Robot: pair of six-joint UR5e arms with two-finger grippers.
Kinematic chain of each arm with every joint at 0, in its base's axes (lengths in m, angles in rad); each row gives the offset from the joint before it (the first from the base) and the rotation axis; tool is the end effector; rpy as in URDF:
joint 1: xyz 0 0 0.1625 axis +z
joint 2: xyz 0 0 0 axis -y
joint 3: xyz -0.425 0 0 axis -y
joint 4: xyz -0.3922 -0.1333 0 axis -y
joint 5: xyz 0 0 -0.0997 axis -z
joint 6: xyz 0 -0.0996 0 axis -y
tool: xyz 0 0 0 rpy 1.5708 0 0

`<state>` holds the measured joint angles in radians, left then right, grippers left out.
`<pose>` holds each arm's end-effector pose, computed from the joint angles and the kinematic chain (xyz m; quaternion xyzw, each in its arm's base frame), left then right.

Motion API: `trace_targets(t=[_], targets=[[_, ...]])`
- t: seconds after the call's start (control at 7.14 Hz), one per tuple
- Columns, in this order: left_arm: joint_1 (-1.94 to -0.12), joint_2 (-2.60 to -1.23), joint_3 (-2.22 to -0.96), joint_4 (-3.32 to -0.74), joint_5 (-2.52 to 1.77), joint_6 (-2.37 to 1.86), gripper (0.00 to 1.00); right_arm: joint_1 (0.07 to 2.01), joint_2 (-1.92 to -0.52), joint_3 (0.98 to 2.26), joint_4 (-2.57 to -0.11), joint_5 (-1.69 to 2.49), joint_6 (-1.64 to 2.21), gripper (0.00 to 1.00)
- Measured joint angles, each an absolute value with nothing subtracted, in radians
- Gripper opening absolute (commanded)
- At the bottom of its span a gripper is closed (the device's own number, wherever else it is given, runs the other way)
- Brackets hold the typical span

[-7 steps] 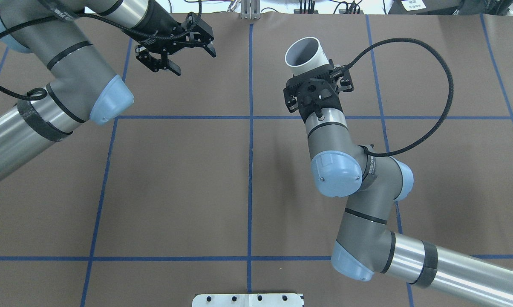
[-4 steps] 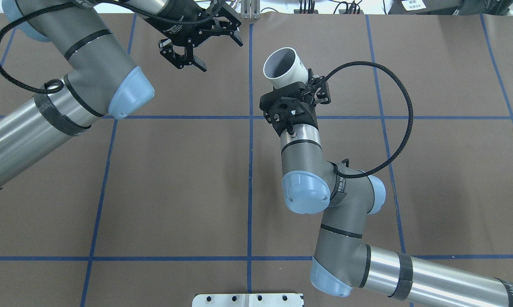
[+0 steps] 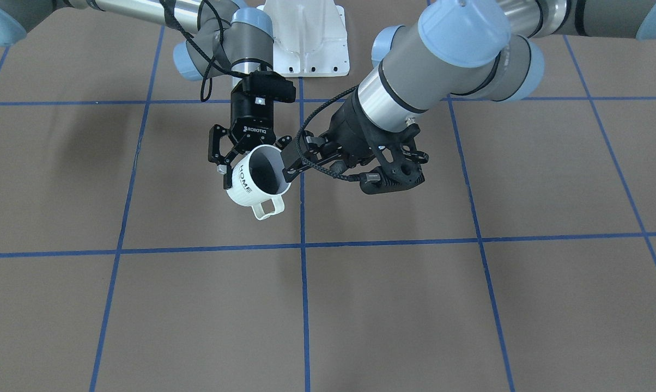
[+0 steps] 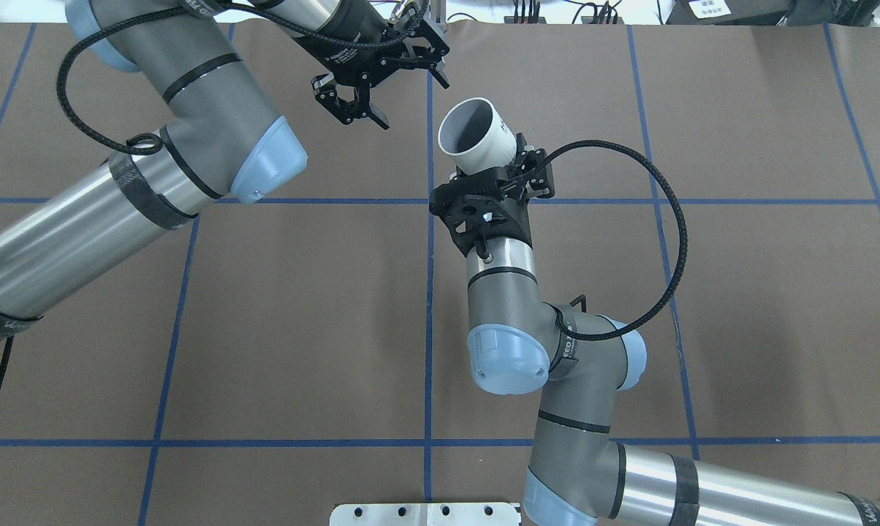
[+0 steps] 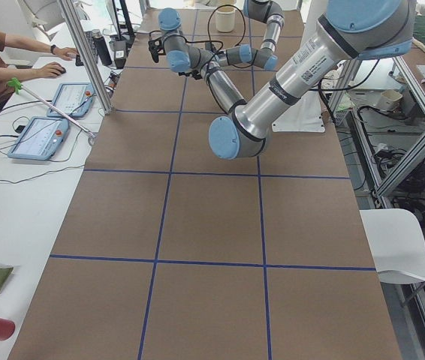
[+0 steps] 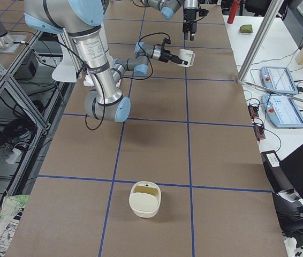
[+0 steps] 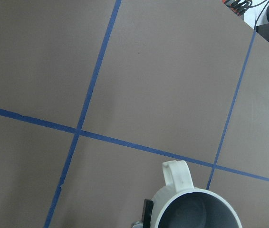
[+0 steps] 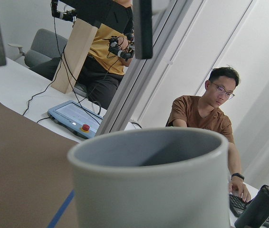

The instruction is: Left arm hands cup to right arm to dump lemon

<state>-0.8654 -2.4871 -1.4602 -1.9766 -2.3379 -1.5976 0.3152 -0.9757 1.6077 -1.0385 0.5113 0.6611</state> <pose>0.4121 -0.5829 0.0702 -0.0660 0.6075 -0.1367 0.7797 -0.5392 -0.4074 0.2104 0.6181 -0.1456 0.0545 0.7706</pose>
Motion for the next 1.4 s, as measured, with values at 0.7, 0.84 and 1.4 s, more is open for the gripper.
trace_targets(t=[0.7,0.84,1.4], targets=[[-0.806,-2.494,-1.432,-1.980,-2.338,-1.591,0.61,0.313,-0.967,1.608,-1.039,0.506,0.661,0.27],[-0.800,-2.494,-1.432,-1.979,-2.338,-1.591,0.52,0.313,-0.967,1.608,-1.039,0.506,0.661,0.27],[-0.789,-2.494,-1.430,-1.979,-2.338,-1.590,0.30,0.312,-0.966,1.608,-1.037,0.506,0.661,0.28]])
